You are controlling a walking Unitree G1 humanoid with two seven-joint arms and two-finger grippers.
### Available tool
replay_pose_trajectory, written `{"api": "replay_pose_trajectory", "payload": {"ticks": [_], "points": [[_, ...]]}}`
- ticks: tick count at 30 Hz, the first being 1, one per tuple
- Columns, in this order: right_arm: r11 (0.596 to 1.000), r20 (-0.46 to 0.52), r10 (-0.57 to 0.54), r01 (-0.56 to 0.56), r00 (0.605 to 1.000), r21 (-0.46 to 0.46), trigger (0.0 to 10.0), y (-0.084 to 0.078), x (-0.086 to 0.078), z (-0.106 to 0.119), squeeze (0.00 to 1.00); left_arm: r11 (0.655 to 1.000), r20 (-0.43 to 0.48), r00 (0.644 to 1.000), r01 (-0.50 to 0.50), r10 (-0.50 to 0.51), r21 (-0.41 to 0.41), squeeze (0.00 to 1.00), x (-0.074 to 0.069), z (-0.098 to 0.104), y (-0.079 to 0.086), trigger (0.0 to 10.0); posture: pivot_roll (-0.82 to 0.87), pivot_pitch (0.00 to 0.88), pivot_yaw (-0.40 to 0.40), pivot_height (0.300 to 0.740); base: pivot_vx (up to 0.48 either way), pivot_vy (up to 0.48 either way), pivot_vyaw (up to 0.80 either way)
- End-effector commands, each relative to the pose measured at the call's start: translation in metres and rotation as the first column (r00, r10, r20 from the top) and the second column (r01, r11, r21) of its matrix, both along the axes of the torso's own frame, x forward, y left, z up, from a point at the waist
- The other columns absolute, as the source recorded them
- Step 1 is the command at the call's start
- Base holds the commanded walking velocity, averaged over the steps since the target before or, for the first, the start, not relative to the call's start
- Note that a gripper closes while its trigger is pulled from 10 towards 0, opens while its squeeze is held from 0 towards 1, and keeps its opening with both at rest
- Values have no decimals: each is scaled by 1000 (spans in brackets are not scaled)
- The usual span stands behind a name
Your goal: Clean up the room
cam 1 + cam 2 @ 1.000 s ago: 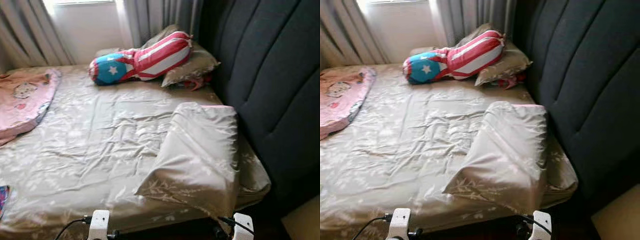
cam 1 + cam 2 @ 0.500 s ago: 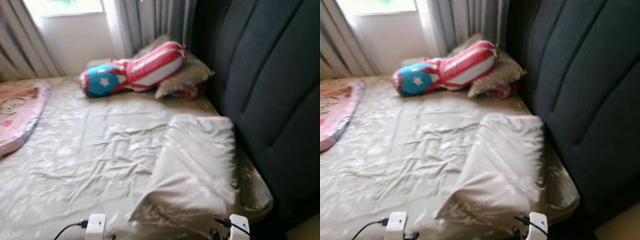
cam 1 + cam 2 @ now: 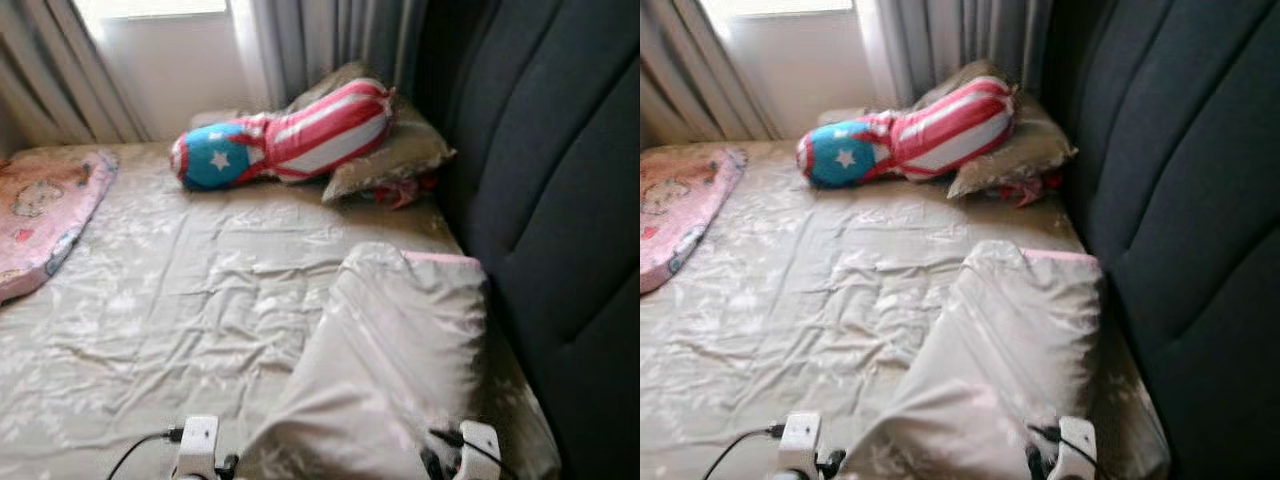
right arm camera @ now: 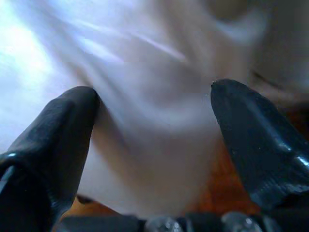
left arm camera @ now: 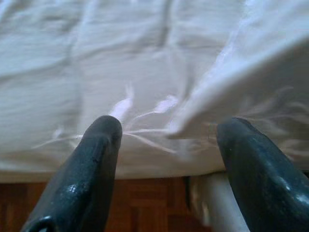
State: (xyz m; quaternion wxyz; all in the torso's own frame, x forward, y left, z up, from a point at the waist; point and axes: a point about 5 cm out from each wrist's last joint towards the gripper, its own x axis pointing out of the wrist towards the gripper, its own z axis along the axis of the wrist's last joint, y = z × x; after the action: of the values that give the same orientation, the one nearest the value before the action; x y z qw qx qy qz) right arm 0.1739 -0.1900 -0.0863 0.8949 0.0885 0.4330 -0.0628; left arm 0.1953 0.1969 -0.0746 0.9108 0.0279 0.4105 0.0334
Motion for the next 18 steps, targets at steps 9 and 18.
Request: {"api": "replay_pose_trajectory", "payload": {"ticks": [9, 18], "points": [[1000, 7, -4, 4, 1000, -1, 10000, 0, 2, 1, 0, 1000, -19, 1000, -17, 17, 2, 0, -5, -2, 6, 10000, -51, 0, 2, 726, 0, 0, 0], [999, 35, 37, -36, 999, -16, 10000, 0, 5, 3, 0, 999, 36, 999, -32, 33, -19, 0, 4, 3, 3, 10000, -48, 0, 1, 726, 0, 0, 0]]}}
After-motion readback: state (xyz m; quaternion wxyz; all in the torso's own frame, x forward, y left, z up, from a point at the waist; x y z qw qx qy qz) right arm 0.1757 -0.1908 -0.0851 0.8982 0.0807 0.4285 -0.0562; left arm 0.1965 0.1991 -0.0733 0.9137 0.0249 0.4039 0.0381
